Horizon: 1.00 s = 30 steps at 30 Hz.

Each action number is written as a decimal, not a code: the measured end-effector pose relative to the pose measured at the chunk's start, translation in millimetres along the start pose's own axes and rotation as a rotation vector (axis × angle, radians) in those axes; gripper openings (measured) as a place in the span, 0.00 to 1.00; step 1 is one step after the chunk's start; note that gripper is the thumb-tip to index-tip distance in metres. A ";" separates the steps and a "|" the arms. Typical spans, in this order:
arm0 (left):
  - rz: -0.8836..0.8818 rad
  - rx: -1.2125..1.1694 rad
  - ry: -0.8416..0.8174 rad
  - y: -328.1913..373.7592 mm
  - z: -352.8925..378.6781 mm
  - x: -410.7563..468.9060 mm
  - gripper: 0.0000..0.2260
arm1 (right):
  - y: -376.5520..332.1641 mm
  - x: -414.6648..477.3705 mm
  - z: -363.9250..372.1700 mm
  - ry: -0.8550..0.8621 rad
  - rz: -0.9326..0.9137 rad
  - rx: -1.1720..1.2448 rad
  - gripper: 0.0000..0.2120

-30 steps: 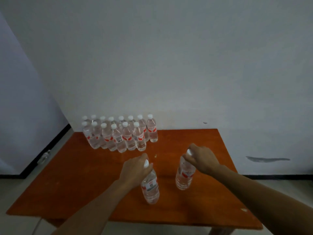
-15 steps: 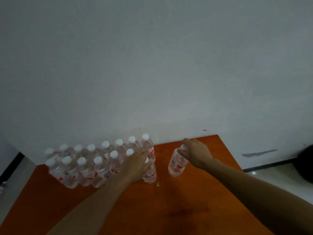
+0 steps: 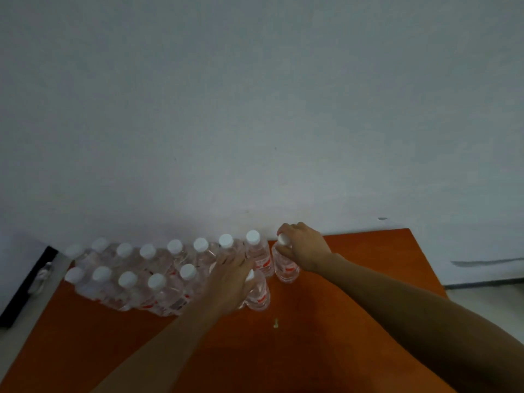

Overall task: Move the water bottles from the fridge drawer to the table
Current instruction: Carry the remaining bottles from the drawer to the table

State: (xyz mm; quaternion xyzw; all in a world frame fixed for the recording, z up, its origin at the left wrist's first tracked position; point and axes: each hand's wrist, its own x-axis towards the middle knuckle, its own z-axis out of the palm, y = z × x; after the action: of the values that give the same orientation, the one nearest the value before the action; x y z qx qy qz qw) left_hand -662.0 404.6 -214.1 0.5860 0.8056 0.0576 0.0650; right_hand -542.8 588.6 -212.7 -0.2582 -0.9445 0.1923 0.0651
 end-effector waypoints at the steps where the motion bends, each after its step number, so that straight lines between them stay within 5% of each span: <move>1: -0.012 -0.012 0.008 -1.7 3.0 1.0 0.15 | 0.7 3.9 4.5 -0.007 -0.007 0.007 0.17; 15: 0.055 -0.052 0.149 -2.8 -14.9 -6.8 0.19 | -12.4 -39.0 -1.6 -0.032 0.247 0.071 0.26; 22: 0.283 -0.173 0.197 49.7 -35.5 -26.9 0.09 | -15.7 -159.7 -26.3 0.029 0.497 0.028 0.25; 30: 0.724 -0.110 0.067 209.7 -21.6 -73.0 0.07 | -6.6 -373.4 -55.0 0.182 0.916 0.036 0.23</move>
State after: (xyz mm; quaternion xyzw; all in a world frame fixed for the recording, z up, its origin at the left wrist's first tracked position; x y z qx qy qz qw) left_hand -447.1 399.1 -154.6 0.8265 0.5436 0.1392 0.0455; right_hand -213.1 410.0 -168.5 -0.6631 -0.7204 0.1940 0.0607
